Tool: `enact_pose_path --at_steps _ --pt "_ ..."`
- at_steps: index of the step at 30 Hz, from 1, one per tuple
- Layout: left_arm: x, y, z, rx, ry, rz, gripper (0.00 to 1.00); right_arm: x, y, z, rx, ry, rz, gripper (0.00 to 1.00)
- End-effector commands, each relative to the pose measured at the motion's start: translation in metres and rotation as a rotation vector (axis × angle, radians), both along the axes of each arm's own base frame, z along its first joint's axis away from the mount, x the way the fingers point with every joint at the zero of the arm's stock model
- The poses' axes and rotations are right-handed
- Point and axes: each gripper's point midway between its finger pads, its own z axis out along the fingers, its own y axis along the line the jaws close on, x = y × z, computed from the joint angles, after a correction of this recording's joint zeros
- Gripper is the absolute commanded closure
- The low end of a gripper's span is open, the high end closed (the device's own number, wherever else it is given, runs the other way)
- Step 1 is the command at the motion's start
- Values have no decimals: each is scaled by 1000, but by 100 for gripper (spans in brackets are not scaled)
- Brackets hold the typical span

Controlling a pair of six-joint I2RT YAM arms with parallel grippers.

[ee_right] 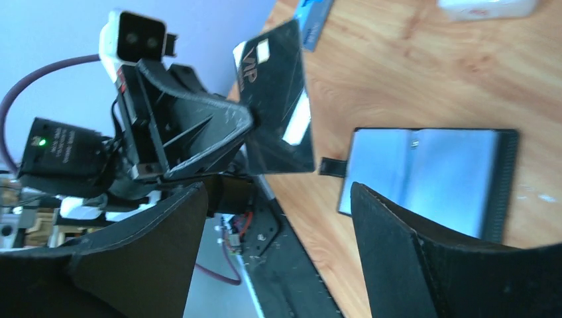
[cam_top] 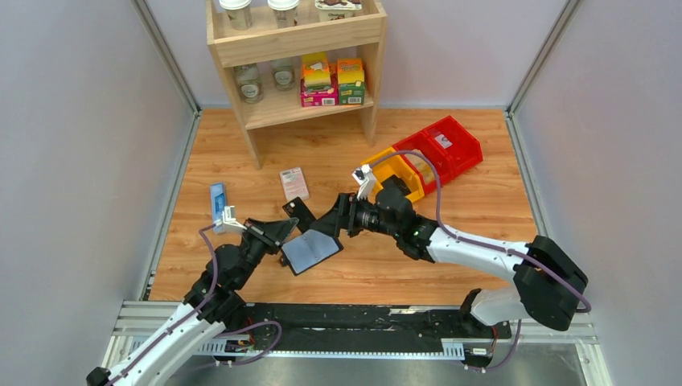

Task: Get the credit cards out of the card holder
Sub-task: Place the credit card in the storage box.

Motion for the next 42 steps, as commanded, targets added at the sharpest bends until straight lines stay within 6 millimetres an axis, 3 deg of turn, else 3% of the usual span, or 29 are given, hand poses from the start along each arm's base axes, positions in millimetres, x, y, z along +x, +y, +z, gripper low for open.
enact_pose_path --at_steps 1,4,7,14,17,21,23,26,30,31,33,36,37,42 --pt "3 -13 61 -154 -150 -43 100 -9 12 46 261 -8 -65 18" --pt "4 -20 79 -207 -191 -72 100 -9 12 56 330 2 -88 18" --pt "5 -28 79 -214 -181 -100 100 -8 12 69 393 -20 -94 20" --pt "4 -33 87 -224 -195 -117 100 0 12 71 395 -27 -132 32" --pt "3 -34 89 -228 -199 -120 100 1 11 73 409 -34 -133 49" --pt "0 -38 88 -212 -201 -147 100 1 8 77 424 -53 -132 86" --pt "-3 -42 85 -188 -204 -177 100 0 4 77 422 -63 -128 100" --pt "-12 -46 82 -122 -214 -223 94 -4 -6 80 408 -92 -108 100" --pt "-24 -34 45 188 -152 -248 61 -16 -17 77 285 -162 -19 100" --pt "-27 -28 51 220 -173 -240 53 -20 -21 71 221 -178 10 100" --pt "-35 -16 51 349 -191 -248 46 -31 -29 74 114 -245 79 100" --pt "-51 -5 68 513 -285 -307 41 -48 -47 66 -41 -292 168 100" --pt "-55 -5 80 534 -314 -328 41 -52 -53 67 -72 -311 192 100" --pt "-61 -18 100 690 -437 -473 36 -73 -77 74 -185 -391 299 100"
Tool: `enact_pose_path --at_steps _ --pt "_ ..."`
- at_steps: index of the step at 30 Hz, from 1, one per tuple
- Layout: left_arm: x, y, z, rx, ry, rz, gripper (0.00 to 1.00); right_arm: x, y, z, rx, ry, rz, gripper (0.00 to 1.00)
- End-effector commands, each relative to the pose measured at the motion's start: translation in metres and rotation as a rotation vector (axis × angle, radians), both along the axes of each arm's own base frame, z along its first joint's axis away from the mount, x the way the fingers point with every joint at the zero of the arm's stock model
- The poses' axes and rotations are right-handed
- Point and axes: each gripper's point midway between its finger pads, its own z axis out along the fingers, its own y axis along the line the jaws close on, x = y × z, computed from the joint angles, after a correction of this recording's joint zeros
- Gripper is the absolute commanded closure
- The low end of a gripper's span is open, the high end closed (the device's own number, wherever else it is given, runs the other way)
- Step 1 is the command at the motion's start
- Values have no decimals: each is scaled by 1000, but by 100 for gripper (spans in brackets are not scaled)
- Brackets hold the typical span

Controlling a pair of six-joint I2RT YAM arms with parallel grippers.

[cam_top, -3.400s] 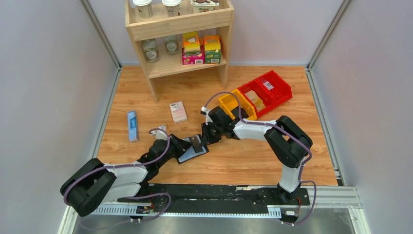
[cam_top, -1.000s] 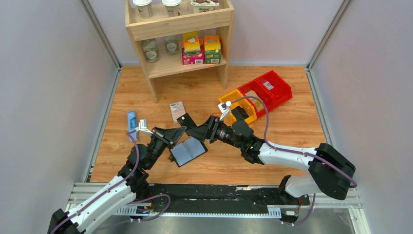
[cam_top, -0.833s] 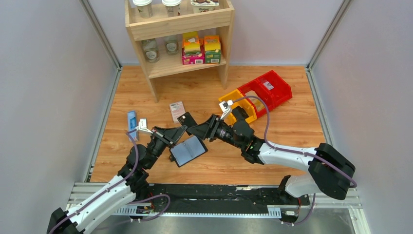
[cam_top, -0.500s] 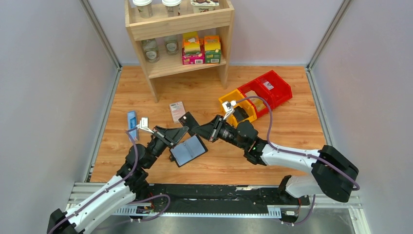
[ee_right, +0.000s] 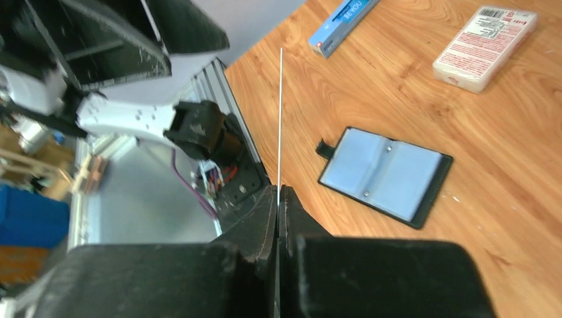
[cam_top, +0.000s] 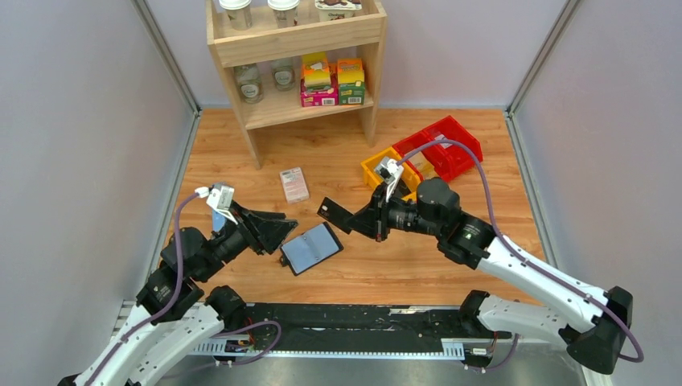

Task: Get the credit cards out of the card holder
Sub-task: Place the credit card in the storage box.

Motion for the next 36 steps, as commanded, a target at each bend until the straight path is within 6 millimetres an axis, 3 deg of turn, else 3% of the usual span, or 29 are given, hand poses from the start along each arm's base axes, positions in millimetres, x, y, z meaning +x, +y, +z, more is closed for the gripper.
enact_pose_path --at_steps 1,6,10,21,25,31,36 --pt "-12 -18 -10 271 -84 -197 36 -27 -28 -13 -195 -102 136 100" --pt "-6 -48 -9 362 -147 -364 35 -36 -30 -10 -220 -152 206 100" --pt "-14 -70 -1 369 -208 -525 36 -38 -33 -15 -238 -152 221 100" --pt "-31 -98 -2 354 -305 -802 40 -59 -38 -8 -176 -207 313 100" --pt "-36 -106 -5 324 -310 -874 50 -65 -38 -6 -158 -223 349 100" --pt "-50 -110 9 264 -380 -973 67 -69 -37 -11 -159 -227 378 100" --pt "-54 -109 11 254 -398 -990 91 -63 -37 -12 -160 -217 332 100"
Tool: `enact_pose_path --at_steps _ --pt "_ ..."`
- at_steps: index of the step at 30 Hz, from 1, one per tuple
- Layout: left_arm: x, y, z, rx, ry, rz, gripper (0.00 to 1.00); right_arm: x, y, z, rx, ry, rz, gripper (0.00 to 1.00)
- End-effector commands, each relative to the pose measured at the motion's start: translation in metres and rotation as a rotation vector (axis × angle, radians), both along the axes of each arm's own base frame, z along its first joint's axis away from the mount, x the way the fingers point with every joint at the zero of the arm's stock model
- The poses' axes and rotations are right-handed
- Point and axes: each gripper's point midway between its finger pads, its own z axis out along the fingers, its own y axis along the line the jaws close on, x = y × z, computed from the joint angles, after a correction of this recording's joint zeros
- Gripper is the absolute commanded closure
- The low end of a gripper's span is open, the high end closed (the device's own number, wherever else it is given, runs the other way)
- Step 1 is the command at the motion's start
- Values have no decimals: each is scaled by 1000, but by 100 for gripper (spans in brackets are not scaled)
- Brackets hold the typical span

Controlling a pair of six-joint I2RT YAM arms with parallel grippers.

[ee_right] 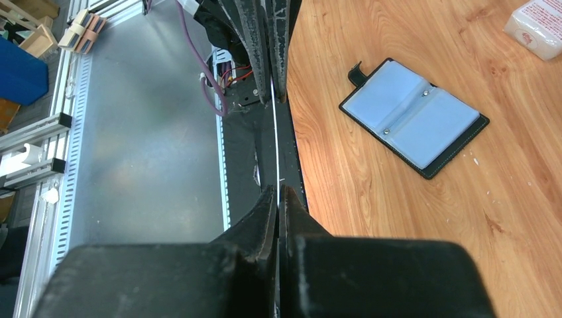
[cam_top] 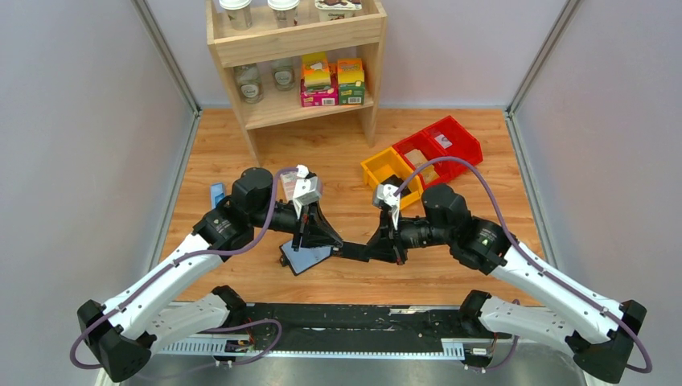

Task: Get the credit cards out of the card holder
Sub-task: Place the credit card in the storage box.

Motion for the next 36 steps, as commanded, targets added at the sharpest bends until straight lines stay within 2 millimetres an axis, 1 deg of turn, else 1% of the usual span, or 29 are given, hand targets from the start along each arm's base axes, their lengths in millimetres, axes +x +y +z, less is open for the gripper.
enact_pose_path --at_steps 1,2,5,9,10,12,13,14,15,16,17,18,19,20,21,22,23,24,27,29,33,36 --pt "-9 -1 27 -88 -102 -77 94 5 2 12 54 -48 -25 100" --pt "-9 -1 27 -90 -105 -73 100 6 2 14 64 -52 -35 100" --pt "-11 0 25 -98 -101 -77 100 6 1 20 94 -72 -41 100" --pt "-13 0 26 -111 -101 -81 100 7 1 20 99 -72 -54 99" --pt "-12 0 26 -112 -102 -72 100 9 1 21 102 -69 -68 93" --pt "-8 1 23 -114 -109 -37 100 13 0 22 113 -65 -103 66" --pt "-7 2 25 -123 -115 -22 100 16 -1 24 123 -67 -125 47" --pt "-2 3 23 -125 -125 18 100 19 -2 25 137 -71 -149 35" --pt "1 3 26 -140 -131 50 100 21 -4 27 156 -74 -177 27" --pt "6 5 22 -149 -133 96 100 25 -6 29 174 -81 -206 21" --pt "15 6 36 -239 -145 183 100 34 -12 31 226 -87 -293 10" --pt "22 8 38 -284 -134 245 100 37 -16 34 252 -90 -331 8" --pt "25 12 44 -320 -138 291 100 39 -18 36 282 -87 -356 6" --pt "34 15 45 -369 -112 361 100 40 -21 36 303 -84 -379 5" --pt "34 19 50 -408 -110 387 100 42 -23 39 332 -84 -400 4" --pt "40 22 53 -470 -71 435 100 44 -24 39 356 -77 -420 4" --pt "39 26 59 -516 -61 450 100 45 -26 40 375 -74 -434 4" --pt "44 30 59 -570 -24 491 100 46 -26 44 407 -73 -441 4" --pt "46 41 63 -677 49 538 100 48 -24 47 459 -57 -450 5" --pt "49 47 66 -739 91 571 100 50 -20 48 483 -50 -451 5" --pt "46 56 76 -836 145 570 100 54 -8 51 515 -23 -429 6" --pt "45 60 81 -881 182 568 100 56 1 60 543 -19 -411 7"
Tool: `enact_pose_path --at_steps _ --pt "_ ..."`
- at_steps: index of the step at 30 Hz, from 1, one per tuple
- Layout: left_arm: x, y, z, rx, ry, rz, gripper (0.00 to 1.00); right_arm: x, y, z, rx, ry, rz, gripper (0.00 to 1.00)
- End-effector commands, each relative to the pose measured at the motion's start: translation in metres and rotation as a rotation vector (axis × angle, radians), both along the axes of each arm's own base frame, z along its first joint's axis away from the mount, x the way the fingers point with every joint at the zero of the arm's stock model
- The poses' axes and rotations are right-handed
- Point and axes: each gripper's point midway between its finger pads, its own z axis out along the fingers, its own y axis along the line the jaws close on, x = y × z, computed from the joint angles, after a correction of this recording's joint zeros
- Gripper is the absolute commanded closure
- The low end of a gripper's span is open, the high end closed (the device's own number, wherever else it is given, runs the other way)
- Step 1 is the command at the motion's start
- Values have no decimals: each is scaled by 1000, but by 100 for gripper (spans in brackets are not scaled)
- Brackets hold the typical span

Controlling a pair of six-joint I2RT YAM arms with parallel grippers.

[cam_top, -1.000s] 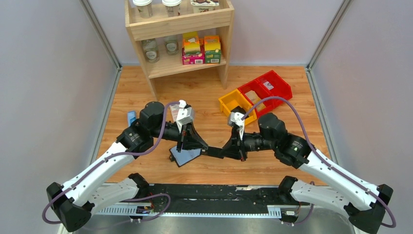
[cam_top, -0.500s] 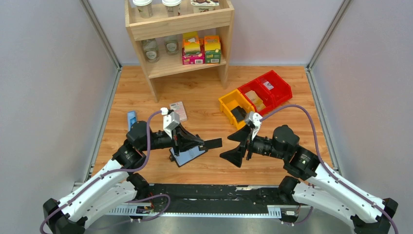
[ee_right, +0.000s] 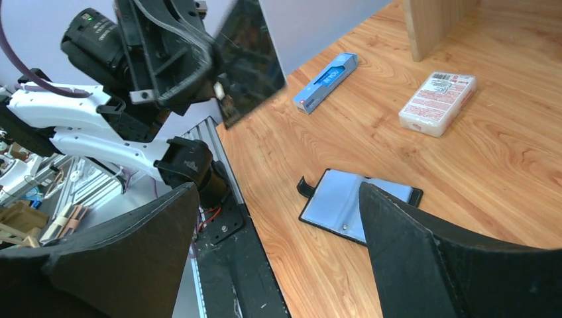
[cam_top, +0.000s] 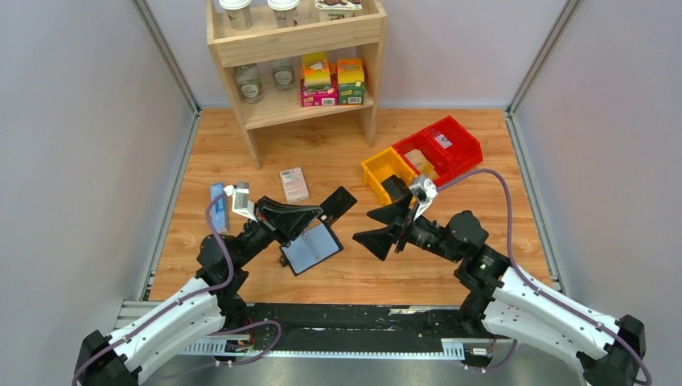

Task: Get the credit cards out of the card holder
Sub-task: Place the credit card in the storage box.

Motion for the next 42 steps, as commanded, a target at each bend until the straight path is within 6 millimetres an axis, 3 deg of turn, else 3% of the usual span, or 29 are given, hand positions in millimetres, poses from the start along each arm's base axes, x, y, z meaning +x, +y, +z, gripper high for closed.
enact_pose_path --at_steps 1,15,21,24,30,33,42 --pt "-9 21 50 -238 -42 9 100 4 11 40 137 -50 15 8" --pt "-3 21 47 -320 19 5 100 12 34 83 222 -101 67 15" --pt "-3 17 44 -324 25 -13 100 16 39 88 230 -103 68 20" --pt "-4 16 46 -334 23 -25 100 17 42 90 237 -100 73 26" --pt "-5 13 44 -338 30 -35 100 18 44 94 245 -103 77 51" --pt "-4 11 42 -334 36 -36 100 18 45 96 249 -107 82 58" --pt "-4 10 37 -332 45 -39 100 20 48 100 256 -109 84 65"
